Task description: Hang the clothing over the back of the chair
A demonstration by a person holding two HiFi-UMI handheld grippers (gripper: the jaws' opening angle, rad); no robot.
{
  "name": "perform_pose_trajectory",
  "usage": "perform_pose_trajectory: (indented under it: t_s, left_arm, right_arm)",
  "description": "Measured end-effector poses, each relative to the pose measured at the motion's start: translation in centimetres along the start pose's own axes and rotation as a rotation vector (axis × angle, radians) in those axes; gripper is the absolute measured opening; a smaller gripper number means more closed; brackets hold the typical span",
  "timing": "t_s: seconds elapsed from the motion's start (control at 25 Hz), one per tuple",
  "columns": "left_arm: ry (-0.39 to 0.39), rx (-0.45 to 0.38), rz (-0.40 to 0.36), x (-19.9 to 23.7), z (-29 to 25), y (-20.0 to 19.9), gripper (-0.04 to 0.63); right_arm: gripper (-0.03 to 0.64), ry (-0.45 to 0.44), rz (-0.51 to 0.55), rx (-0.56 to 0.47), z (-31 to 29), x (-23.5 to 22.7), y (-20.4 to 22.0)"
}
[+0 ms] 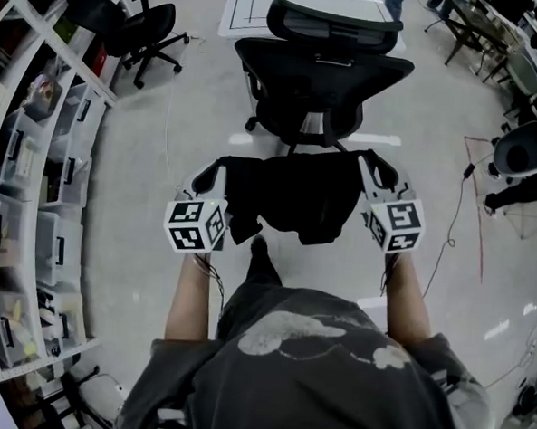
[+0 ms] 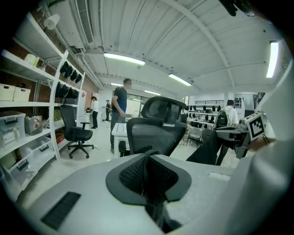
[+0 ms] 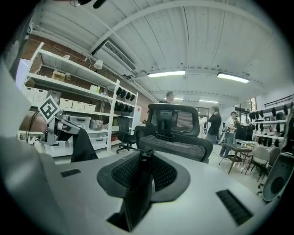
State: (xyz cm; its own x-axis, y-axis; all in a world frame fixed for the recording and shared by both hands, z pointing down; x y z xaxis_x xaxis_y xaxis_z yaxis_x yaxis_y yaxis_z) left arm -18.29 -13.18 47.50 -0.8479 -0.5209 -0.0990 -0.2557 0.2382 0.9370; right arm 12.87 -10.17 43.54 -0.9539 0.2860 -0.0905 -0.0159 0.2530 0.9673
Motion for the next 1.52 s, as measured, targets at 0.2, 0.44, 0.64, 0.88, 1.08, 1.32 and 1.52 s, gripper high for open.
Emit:
perform_pose_trajectory:
  t_s: [0.2, 0.44, 0.64, 0.88, 1.08, 1.32, 1.52]
  left_arm:
    - [-0.044, 0.002, 0.024, 6.7, -3.0, -0.9, 0.009]
    - [-0.097, -0.017, 0.034, 15.1, -5.2, -1.7, 0.009]
    - [-0.123, -0.057, 0.027, 21.1, -6.2, -3.4, 0.009]
    - [-0.159, -0.115, -0.011, 26.6, -6.8, -6.4, 0.009]
    - [-0.172, -0.149, -0.041, 29.4, -7.4, -9.7, 0.009]
    - [-0.232, -0.161, -0.074, 32.8, -9.0, -13.4, 0.009]
    - [-0.302, -0.18, -0.06, 36.5, -10.1, -16.6, 0.009]
  right_arm:
    - [0.057, -0.054, 0.017, 0.007, -8.4, 2.3, -2.3]
    - [0.057, -0.123, 0.048, -0.006, -17.5, 6.7, -4.8]
    - [0.057, -0.187, 0.097, -0.02, -24.3, 11.1, -7.4]
    - [0.057, -0.276, 0.127, -0.05, -30.9, 16.0, -10.6]
    - [0.057, -0.343, 0.199, -0.073, -35.0, 20.0, -14.1]
    - [0.057, -0.439, 0.253, -0.07, -40.6, 23.7, -18.2]
    - [0.057, -0.487, 0.273, -0.074, -45.0, 25.9, -22.6]
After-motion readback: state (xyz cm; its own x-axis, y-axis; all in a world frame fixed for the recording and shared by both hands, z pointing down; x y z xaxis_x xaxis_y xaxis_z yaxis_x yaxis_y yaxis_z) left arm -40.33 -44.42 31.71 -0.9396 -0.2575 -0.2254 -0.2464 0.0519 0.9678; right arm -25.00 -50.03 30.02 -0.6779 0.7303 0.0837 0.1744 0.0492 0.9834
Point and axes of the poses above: the fingertips, and each gripper's own axes: z backward along the fingers, x to its left, y out of its underside, the point moved 2 cm from there along z, backward along the fingers, and after that the axes turned 15 degrees about -z, right-handed, at the moved point
